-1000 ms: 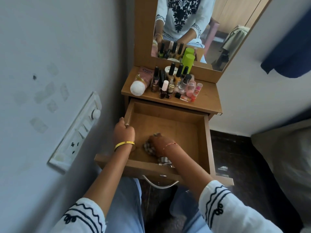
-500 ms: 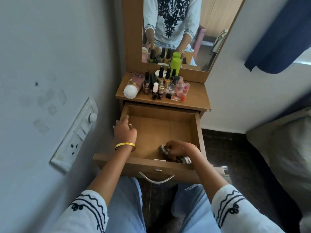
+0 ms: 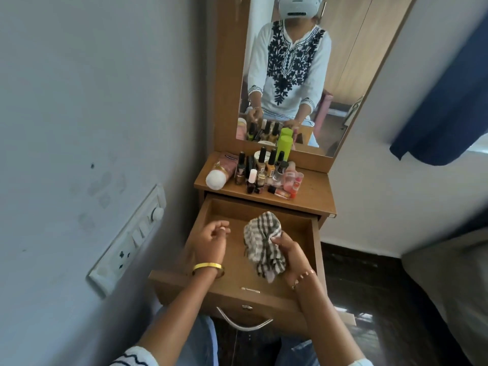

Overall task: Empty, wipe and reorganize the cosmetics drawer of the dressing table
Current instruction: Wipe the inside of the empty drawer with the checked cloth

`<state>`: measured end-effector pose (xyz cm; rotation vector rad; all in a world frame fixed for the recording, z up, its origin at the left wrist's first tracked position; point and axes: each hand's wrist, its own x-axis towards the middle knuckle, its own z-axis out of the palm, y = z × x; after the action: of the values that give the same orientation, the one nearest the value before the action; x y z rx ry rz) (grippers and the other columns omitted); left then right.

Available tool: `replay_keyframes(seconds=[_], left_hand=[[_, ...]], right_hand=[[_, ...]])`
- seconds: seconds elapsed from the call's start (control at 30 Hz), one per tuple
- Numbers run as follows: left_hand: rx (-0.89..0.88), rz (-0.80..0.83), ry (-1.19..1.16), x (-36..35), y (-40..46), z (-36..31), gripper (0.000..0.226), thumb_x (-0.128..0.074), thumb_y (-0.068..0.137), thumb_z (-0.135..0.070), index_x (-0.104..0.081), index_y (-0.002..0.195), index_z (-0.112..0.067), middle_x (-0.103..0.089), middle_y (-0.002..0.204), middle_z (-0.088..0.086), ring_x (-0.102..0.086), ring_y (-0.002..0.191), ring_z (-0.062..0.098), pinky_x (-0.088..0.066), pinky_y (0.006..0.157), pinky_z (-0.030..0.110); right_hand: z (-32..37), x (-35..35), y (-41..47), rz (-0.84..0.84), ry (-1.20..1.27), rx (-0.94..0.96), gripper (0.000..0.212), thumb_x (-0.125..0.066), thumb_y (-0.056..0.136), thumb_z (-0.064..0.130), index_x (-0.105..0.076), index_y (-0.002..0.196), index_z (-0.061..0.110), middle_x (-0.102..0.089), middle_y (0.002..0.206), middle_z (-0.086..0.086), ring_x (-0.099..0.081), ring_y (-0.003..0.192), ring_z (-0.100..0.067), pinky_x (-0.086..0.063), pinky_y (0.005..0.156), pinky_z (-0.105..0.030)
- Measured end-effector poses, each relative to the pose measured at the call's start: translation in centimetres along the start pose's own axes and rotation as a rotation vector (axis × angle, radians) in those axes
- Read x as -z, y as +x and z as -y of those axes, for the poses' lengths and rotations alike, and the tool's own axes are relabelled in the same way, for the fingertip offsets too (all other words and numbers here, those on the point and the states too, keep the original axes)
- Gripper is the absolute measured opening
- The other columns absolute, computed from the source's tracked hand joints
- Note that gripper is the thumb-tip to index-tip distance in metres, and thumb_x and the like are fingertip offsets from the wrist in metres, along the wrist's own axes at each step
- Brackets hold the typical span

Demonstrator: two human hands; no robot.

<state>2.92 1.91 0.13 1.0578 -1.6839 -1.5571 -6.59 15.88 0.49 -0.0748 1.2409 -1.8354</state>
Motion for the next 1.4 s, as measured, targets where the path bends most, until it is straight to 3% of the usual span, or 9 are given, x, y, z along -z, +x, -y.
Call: replay_keyframes(seconds=[0.23,0.37,0.5,0.63,0.8,1.1,1.23,1.3,1.4], left_hand=[[0.219,0.408,-0.054,-2.9,-2.0,-0.2,0.006,-0.058,0.088,-0.017,-0.063,0.091,-0.016,-0.068,0.099,0.014,-0.064,0.085,0.022,-0.054,0.081,0.036],[0.265,0.335,0.017,-2.5,-1.3,-0.1,0.016,-0.064,0.084,-0.023,-0.062,0.096,-0.012,-0.065,0.098,0.008,-0.06,0.095,0.023,-0.049,0.086,0.034],[0.278,0.29,0.009,-2.2,-1.1,-0.2,0.02,-0.062,0.085,-0.015,-0.062,0.103,-0.006,-0.064,0.099,0.01,-0.058,0.092,0.021,-0.047,0.079,0.029],[0.313,0.333,-0.099,-2.1,-1.4,-0.8,0.015,-0.059,0.086,-0.007,-0.062,0.101,-0.006,-0.062,0.094,0.008,-0.057,0.086,0.019,-0.043,0.064,0.02],[0.31,0.331,-0.101,-1.8,-1.2,-0.6,0.008,-0.061,0.084,-0.008,-0.061,0.092,-0.011,-0.063,0.095,0.01,-0.058,0.077,0.016,-0.044,0.061,0.022],[0.301,0.336,-0.064,-2.1,-1.2,-0.1,0.029,-0.069,0.079,-0.026,-0.064,0.098,-0.005,-0.067,0.083,0.002,-0.063,0.077,0.016,-0.051,0.066,0.027],[0.439,0.409,-0.087,-1.9,-1.0,0.0,0.073,-0.081,0.058,-0.045,-0.057,0.115,-0.007,-0.065,0.111,0.01,-0.06,0.107,0.029,-0.046,0.098,0.045],[0.509,0.459,-0.132,-1.9,-0.8,0.5,0.083,-0.086,0.05,-0.036,-0.051,0.12,-0.006,-0.061,0.121,0.013,-0.056,0.114,0.031,-0.041,0.104,0.049],[0.516,0.45,-0.145,-2.0,-1.1,0.0,0.054,-0.075,0.069,-0.004,-0.05,0.117,-0.002,-0.063,0.111,0.014,-0.058,0.106,0.03,-0.044,0.1,0.044]], right_hand=[[-0.6,-0.4,0.0,-0.167,-0.532,0.234,0.038,-0.046,0.085,-0.01,-0.062,0.101,0.019,-0.064,0.109,-0.013,-0.061,0.098,-0.023,-0.053,0.084,-0.032],[-1.1,-0.9,-0.2,-0.138,-0.751,0.266,0.047,-0.046,0.08,-0.014,-0.066,0.1,0.023,-0.065,0.102,-0.004,-0.06,0.094,-0.011,-0.05,0.07,-0.016],[-1.0,-0.7,0.3,-0.259,-0.685,0.323,0.033,-0.056,0.083,-0.007,-0.064,0.106,0.016,-0.065,0.108,-0.003,-0.062,0.099,-0.016,-0.053,0.067,-0.015],[-0.9,0.1,0.9,-0.254,-0.607,0.169,0.057,-0.066,0.083,0.02,-0.043,0.134,0.009,-0.056,0.128,-0.006,-0.056,0.117,-0.022,-0.049,0.097,-0.036],[-1.1,0.1,0.6,-0.184,-0.702,0.14,0.049,-0.07,0.08,0.015,-0.052,0.124,0.005,-0.061,0.123,-0.011,-0.059,0.11,-0.021,-0.051,0.084,-0.026],[-0.9,-0.1,0.6,-0.24,-0.525,0.181,0.033,-0.058,0.088,0.009,-0.052,0.121,0.007,-0.06,0.124,-0.013,-0.058,0.113,-0.024,-0.049,0.09,-0.032],[-0.8,0.1,0.5,-0.249,-0.56,0.217,0.017,-0.061,0.087,0.015,-0.057,0.104,0.011,-0.065,0.112,-0.011,-0.064,0.091,-0.014,-0.052,0.073,-0.021],[-0.7,0.2,0.5,-0.255,-0.572,0.234,0.01,-0.062,0.086,0.016,-0.058,0.096,0.014,-0.066,0.108,-0.011,-0.064,0.084,-0.011,-0.05,0.066,-0.018],[-0.9,0.3,0.6,-0.301,-0.621,0.263,0.012,-0.063,0.086,0.021,-0.06,0.096,0.015,-0.067,0.106,-0.007,-0.065,0.09,-0.016,-0.051,0.069,-0.018]])
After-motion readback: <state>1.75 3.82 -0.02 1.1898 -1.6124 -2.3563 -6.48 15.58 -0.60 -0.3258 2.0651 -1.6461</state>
